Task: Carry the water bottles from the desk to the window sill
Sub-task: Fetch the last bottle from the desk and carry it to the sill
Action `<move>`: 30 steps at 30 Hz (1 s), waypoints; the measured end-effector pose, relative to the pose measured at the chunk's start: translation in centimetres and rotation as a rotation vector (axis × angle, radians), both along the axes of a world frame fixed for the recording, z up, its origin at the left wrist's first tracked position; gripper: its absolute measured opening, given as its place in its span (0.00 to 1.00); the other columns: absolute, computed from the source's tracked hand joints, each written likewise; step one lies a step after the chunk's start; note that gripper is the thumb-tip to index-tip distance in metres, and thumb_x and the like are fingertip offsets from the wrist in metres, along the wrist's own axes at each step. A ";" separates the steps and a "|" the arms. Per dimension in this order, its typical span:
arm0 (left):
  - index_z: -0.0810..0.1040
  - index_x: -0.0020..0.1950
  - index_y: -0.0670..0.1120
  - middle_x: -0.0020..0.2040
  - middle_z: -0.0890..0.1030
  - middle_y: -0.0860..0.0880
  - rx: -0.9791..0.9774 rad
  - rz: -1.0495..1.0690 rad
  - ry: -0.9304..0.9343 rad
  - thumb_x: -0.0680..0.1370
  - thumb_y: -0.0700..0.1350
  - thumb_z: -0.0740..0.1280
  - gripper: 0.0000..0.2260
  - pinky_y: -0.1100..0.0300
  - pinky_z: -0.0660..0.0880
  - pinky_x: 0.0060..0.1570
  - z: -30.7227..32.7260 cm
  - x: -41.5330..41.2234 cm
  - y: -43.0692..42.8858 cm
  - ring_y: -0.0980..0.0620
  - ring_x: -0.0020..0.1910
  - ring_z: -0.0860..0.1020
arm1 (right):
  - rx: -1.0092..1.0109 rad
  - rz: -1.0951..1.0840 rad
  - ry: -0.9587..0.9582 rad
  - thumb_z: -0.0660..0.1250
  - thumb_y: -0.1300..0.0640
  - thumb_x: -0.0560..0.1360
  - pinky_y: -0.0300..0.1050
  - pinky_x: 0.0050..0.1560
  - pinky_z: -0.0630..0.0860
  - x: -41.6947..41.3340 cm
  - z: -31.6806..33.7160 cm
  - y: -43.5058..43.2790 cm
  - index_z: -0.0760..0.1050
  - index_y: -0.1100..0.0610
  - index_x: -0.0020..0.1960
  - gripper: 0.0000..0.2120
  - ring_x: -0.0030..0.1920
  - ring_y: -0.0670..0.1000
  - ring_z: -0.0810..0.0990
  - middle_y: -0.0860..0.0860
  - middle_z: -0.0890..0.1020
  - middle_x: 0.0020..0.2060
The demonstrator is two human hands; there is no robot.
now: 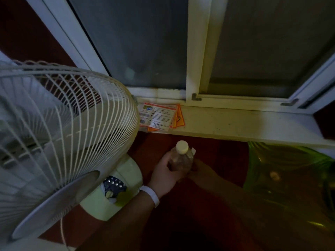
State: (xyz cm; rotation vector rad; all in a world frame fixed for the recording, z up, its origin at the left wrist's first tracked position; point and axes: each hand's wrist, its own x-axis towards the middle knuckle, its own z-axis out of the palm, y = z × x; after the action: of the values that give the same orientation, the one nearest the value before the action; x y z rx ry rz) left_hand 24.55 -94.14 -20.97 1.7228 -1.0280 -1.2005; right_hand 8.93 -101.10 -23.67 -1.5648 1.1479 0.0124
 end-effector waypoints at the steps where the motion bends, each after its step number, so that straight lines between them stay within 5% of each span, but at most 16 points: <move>1: 0.73 0.66 0.63 0.57 0.81 0.64 -0.010 0.006 -0.003 0.70 0.45 0.79 0.29 0.73 0.74 0.50 0.5 -0.2 0.3 0.67 0.59 0.77 | 0.007 -0.003 -0.007 0.68 0.40 0.69 0.61 0.49 0.81 -0.4 -0.2 0.2 0.80 0.47 0.49 0.14 0.44 0.52 0.85 0.49 0.86 0.43; 5: 0.74 0.67 0.56 0.62 0.81 0.56 -0.076 0.004 -0.007 0.67 0.46 0.79 0.30 0.65 0.75 0.60 2.5 -1.2 1.4 0.59 0.63 0.78 | 0.042 -0.122 -0.077 0.68 0.34 0.68 0.57 0.56 0.79 -1.8 1.5 2.0 0.79 0.47 0.54 0.22 0.50 0.49 0.84 0.47 0.84 0.49; 8: 0.75 0.66 0.52 0.62 0.81 0.54 -0.122 -0.022 -0.013 0.69 0.38 0.78 0.28 0.71 0.74 0.56 4.2 -2.1 2.4 0.61 0.62 0.78 | 0.087 -0.199 -0.137 0.69 0.31 0.67 0.53 0.59 0.78 -3.1 2.7 3.7 0.76 0.43 0.59 0.26 0.55 0.45 0.81 0.43 0.83 0.54; 14: 0.77 0.65 0.55 0.57 0.84 0.54 -0.154 -0.008 -0.044 0.66 0.46 0.79 0.28 0.60 0.78 0.57 6.7 -5.0 4.9 0.57 0.58 0.81 | 0.154 -0.281 -0.257 0.73 0.48 0.71 0.51 0.55 0.76 -5.5 5.9 6.8 0.75 0.45 0.59 0.17 0.56 0.49 0.81 0.45 0.83 0.54; 20: 0.76 0.63 0.40 0.48 0.85 0.53 -0.211 -0.005 0.038 0.70 0.28 0.74 0.23 0.68 0.77 0.47 9.0 -8.3 7.6 0.60 0.49 0.83 | 0.239 -0.362 -0.361 0.73 0.52 0.67 0.49 0.54 0.74 -8.6 8.5 10.1 0.74 0.46 0.58 0.20 0.57 0.47 0.80 0.45 0.83 0.54; 30: 0.77 0.62 0.54 0.53 0.85 0.55 -0.202 -0.212 0.012 0.71 0.41 0.77 0.22 0.64 0.77 0.48 10.9 -11.4 10.3 0.60 0.52 0.82 | 0.223 -0.564 -0.425 0.73 0.50 0.64 0.47 0.50 0.74 -12.6 10.6 15.2 0.73 0.50 0.61 0.26 0.52 0.49 0.83 0.52 0.84 0.54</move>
State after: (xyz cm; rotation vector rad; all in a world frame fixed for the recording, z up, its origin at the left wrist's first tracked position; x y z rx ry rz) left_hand 13.19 -83.80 -10.07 1.4768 -1.3040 -1.1902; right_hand -3.70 -85.89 -13.03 -0.9458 1.1586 -0.5247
